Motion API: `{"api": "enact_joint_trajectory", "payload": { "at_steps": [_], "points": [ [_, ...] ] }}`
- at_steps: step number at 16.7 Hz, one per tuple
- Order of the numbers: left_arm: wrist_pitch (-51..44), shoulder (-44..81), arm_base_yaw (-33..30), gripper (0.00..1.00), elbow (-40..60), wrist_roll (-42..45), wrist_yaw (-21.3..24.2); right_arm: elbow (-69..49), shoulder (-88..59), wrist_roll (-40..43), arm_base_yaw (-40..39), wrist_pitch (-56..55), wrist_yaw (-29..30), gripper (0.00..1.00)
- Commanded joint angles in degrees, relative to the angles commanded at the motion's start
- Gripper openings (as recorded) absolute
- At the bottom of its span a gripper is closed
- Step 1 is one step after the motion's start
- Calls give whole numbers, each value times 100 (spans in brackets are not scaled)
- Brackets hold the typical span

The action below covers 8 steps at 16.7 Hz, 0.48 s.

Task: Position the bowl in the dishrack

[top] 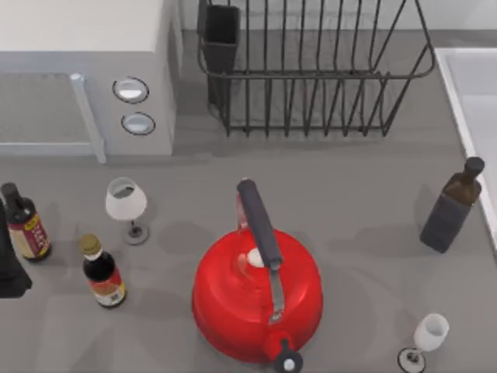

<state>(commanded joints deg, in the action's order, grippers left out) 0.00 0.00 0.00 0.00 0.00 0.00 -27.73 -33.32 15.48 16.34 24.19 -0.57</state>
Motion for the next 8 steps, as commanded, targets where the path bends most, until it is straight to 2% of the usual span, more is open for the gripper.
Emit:
{"api": "enact_joint_trajectory", "payload": {
  "at_steps": [8],
  "points": [
    [0, 0, 0, 100, 0, 0, 0, -3133, -4376, 1861, 1841, 2879, -31, 100]
  ]
}}
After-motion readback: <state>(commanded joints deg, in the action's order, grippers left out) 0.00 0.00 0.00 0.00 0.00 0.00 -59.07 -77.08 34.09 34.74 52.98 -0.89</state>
